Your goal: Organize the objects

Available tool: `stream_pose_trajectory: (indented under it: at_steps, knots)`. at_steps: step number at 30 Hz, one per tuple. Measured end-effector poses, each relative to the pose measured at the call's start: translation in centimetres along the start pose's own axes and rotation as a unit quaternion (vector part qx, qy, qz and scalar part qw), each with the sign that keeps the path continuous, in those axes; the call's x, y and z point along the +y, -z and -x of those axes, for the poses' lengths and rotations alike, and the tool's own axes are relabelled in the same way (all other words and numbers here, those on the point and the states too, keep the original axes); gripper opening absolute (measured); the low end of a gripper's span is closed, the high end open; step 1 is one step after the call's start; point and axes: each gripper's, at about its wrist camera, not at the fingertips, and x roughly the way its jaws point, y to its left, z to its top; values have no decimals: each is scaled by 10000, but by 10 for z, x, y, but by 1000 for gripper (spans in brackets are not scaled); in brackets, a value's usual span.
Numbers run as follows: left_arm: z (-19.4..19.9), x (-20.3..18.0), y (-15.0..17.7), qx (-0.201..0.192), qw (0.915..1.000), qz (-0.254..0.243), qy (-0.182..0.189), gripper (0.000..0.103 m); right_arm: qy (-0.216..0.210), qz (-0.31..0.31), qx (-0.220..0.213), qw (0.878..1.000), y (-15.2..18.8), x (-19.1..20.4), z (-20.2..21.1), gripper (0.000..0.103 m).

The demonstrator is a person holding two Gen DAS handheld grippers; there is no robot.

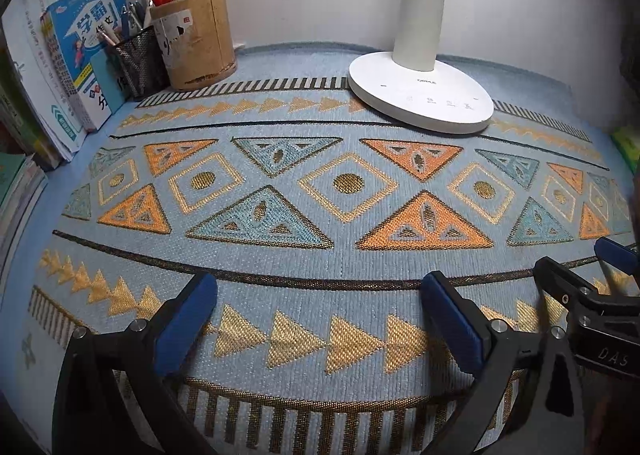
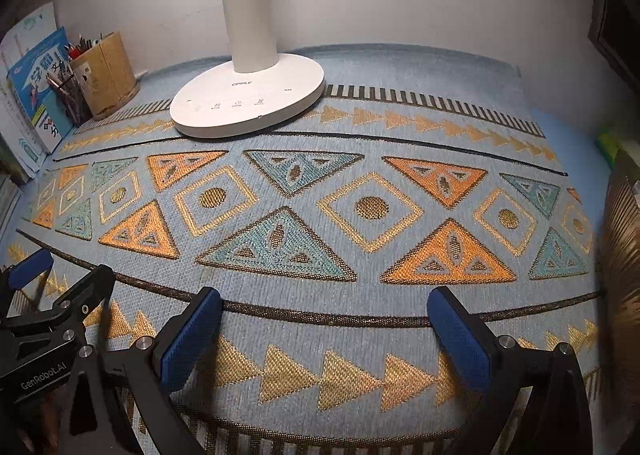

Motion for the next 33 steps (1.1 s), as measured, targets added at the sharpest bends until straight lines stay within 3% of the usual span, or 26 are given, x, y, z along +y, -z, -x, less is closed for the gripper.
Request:
stream_pose_trajectory:
  at_steps: [4,33]
  knots:
    - [-2,3,0,33,9999,101,28,103,76,-47,-191,9998,5,1,3,103]
    - [-3,7,-3,32,9999,88,87,103,77,-49,-195,9998,3,2,4,103]
